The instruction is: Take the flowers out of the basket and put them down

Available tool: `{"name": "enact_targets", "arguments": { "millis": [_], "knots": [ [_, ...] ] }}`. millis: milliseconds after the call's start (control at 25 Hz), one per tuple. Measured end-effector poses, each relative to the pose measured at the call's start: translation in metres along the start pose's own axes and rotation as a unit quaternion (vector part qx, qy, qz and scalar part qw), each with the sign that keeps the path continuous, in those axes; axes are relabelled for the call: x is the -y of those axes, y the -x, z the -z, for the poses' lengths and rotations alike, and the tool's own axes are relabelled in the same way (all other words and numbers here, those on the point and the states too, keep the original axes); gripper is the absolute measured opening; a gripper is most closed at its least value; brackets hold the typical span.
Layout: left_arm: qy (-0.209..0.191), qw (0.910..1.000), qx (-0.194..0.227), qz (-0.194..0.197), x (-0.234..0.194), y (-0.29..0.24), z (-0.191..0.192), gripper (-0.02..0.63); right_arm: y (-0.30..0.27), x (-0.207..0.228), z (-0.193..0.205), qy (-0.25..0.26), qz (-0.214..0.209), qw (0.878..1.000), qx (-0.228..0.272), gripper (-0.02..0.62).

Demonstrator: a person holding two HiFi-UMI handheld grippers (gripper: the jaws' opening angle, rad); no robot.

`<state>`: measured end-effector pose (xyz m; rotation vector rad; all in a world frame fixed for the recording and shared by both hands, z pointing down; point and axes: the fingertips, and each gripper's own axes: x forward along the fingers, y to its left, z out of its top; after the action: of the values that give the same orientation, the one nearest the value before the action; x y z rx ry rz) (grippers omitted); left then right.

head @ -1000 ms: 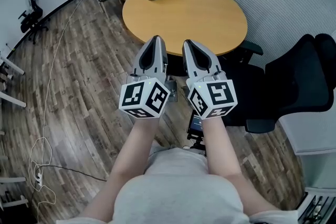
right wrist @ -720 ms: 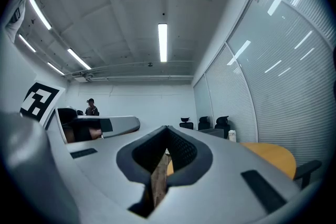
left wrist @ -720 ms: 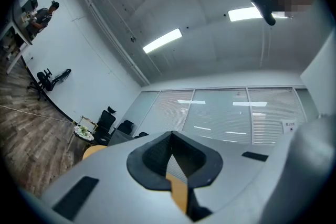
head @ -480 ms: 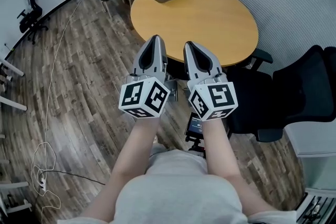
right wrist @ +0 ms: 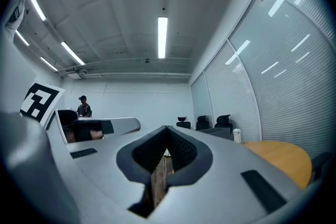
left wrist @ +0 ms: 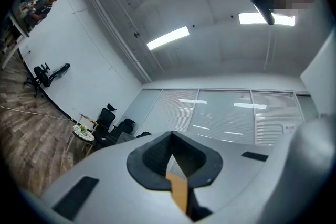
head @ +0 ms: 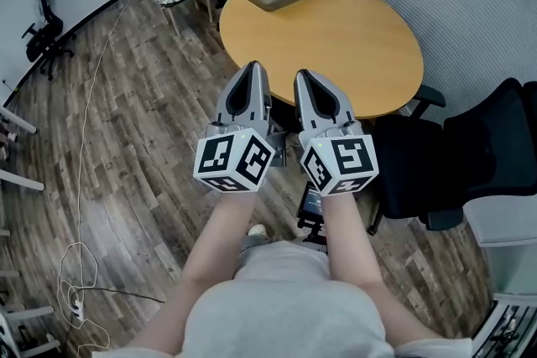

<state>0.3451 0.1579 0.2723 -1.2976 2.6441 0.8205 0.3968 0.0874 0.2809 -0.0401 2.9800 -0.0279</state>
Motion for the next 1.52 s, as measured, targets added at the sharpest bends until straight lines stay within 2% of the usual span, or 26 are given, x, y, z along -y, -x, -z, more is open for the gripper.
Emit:
{"name": "enact_targets", "arguments": {
  "millis": [240, 720, 1200, 1520],
  "knots": [
    [0.008, 1.0000, -0.002, 0.005, -0.025, -0.005, -0.007, 0.005, -0.016, -0.013, 0.005, 0.009, 0.010, 1.000, -0.003, 0.025],
    [-0.014, 0.9994, -0.012, 0.029, -0.039, -0.038, -0.008, 0.005, -0.051, 0.010, 0.009, 0.003, 0.021, 1.000, 0.001, 0.025],
    [-0.032, 0.9992, -0.012, 0.020, -0.101, -0.093, -0.021, 0.005, -0.153, 0.008, 0.023, -0.007, -0.012, 1.000, 0.009, 0.025],
    [-0.024, 0.9993, -0.020, 0.019, -0.145, -0.160, -0.023, 0.005, -0.228, 0.035, 0.028, -0.008, -0.006, 1.000, 0.003, 0.025]
  ]
}}
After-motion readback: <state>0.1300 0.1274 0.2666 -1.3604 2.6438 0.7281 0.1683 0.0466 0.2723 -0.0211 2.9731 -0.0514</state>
